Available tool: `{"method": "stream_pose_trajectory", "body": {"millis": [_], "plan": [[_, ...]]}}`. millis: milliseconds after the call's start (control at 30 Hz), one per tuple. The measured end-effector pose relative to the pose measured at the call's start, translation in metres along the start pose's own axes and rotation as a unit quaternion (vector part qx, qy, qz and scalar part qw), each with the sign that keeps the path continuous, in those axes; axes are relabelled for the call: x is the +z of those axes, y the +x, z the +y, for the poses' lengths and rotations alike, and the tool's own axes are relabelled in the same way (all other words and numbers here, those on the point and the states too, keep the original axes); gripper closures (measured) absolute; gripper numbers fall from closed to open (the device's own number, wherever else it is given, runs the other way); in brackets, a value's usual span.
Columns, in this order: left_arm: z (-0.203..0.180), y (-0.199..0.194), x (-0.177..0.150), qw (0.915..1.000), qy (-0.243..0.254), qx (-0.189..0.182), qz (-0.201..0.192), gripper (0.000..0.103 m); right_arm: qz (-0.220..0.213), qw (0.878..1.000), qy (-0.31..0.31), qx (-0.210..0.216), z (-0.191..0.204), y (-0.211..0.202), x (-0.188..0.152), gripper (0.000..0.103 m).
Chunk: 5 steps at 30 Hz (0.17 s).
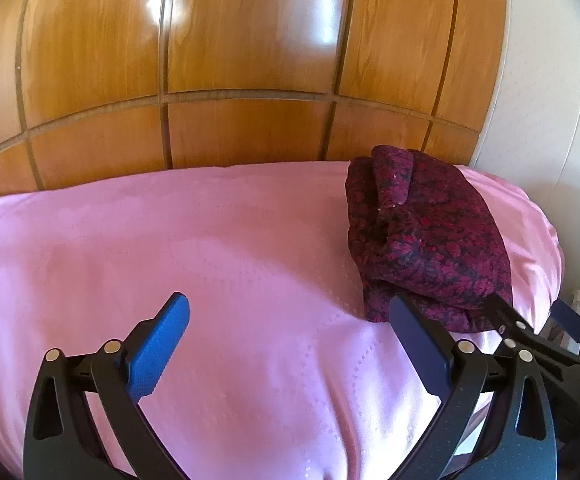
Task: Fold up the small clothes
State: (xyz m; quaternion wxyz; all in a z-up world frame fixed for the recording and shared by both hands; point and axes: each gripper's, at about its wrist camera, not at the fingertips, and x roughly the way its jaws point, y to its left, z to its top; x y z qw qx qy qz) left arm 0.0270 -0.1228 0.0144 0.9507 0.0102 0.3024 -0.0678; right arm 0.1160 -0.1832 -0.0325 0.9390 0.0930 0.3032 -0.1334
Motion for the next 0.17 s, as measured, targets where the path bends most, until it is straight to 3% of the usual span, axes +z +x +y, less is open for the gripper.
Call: {"method": "stream_pose_trajectory", "body": {"millis": [167], "plan": [[0.0015,-0.0004,0.0013,1.0,-0.004,0.0,-0.007,0.004,-0.006,1.0,0.006,0.0,-0.0039,0.0002,0.0049,0.002]]}}
